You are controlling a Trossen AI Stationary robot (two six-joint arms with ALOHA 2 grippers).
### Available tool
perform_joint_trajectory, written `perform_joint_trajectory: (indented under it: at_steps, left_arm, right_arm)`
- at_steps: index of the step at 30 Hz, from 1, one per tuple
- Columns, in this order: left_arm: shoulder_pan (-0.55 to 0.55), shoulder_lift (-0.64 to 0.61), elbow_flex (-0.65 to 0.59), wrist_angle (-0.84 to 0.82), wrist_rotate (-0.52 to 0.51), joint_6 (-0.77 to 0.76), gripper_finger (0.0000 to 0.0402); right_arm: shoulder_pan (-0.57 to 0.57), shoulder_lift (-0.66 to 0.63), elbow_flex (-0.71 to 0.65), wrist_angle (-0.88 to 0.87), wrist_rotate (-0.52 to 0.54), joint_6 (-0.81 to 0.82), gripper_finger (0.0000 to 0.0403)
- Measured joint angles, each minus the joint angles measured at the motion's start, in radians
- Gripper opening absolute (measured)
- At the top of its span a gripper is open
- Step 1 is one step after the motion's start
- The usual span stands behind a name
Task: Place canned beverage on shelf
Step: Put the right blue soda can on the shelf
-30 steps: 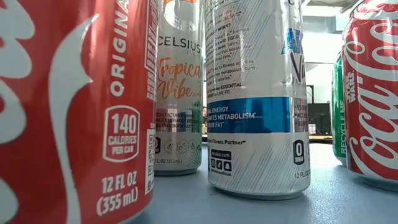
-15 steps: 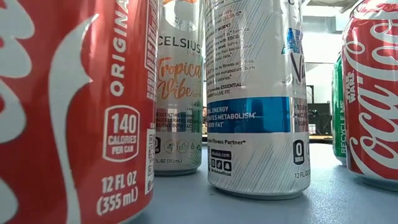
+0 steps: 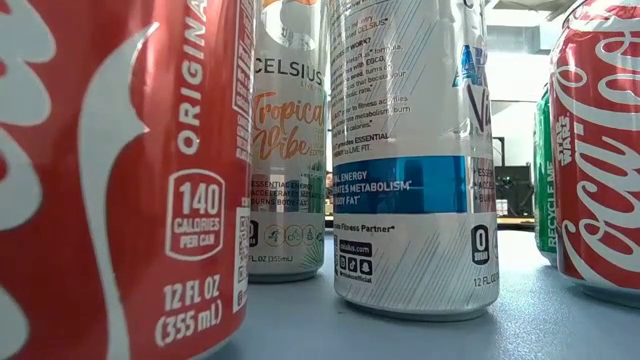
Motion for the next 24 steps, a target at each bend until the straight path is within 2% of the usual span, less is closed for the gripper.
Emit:
perform_joint_trajectory:
  at_steps: [8, 14, 24]
  left_arm:
    - [-0.013, 0.000, -0.073, 0.059, -0.014, 0.005, 0.0352]
    - [-0.013, -0.001, -0.077, 0.052, -0.033, 0.005, 0.0348]
    - [-0.011, -0.001, -0.077, 0.083, -0.021, -0.026, 0.0264]
  right_arm:
    - [0.000, 0.000, 0.000, 0.000, 0.000, 0.000, 0.0000]
    - [0.000, 0.000, 0.000, 0.000, 0.000, 0.000, 0.0000]
    - [0.000, 0.000, 0.000, 0.000, 0.000, 0.000, 0.0000]
